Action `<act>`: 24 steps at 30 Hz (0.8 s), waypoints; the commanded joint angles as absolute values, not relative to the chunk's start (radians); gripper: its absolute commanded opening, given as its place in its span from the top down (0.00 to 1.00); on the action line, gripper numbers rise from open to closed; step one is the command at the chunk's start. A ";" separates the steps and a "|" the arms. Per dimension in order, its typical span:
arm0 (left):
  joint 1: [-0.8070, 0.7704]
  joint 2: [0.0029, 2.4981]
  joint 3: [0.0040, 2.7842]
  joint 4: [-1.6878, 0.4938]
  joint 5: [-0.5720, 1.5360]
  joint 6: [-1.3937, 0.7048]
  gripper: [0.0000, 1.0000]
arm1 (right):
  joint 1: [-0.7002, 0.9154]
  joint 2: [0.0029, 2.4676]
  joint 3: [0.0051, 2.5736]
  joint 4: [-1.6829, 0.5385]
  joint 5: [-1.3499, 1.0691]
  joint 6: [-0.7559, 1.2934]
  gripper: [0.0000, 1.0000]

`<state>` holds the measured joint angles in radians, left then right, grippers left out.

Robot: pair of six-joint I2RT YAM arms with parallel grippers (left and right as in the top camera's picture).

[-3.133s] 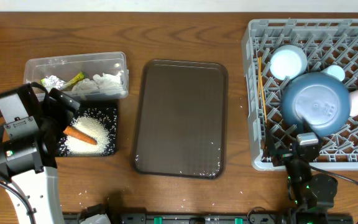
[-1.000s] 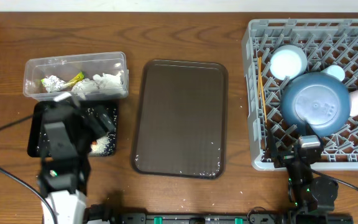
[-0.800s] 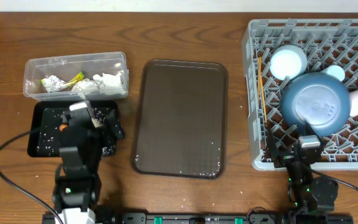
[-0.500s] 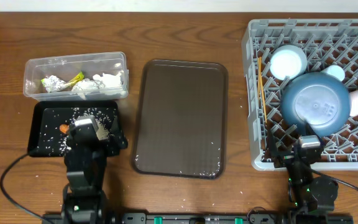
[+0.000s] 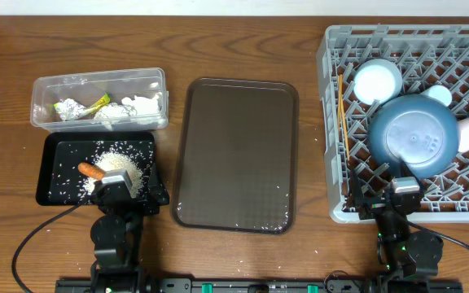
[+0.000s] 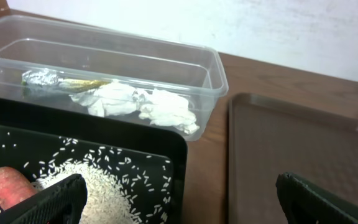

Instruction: Sort waste into correct bins and load items into the dishwasher rack

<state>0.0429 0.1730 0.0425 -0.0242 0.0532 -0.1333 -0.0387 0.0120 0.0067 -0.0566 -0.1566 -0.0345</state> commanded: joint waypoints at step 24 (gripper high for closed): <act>-0.067 0.002 0.004 -0.073 -0.012 -0.030 0.00 | -0.048 0.006 0.006 -0.062 -0.150 -0.039 0.01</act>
<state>-0.0811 0.0109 0.0216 -0.0326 0.0223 -0.0471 -0.0387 0.0120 0.0067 -0.0566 -0.1566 -0.0345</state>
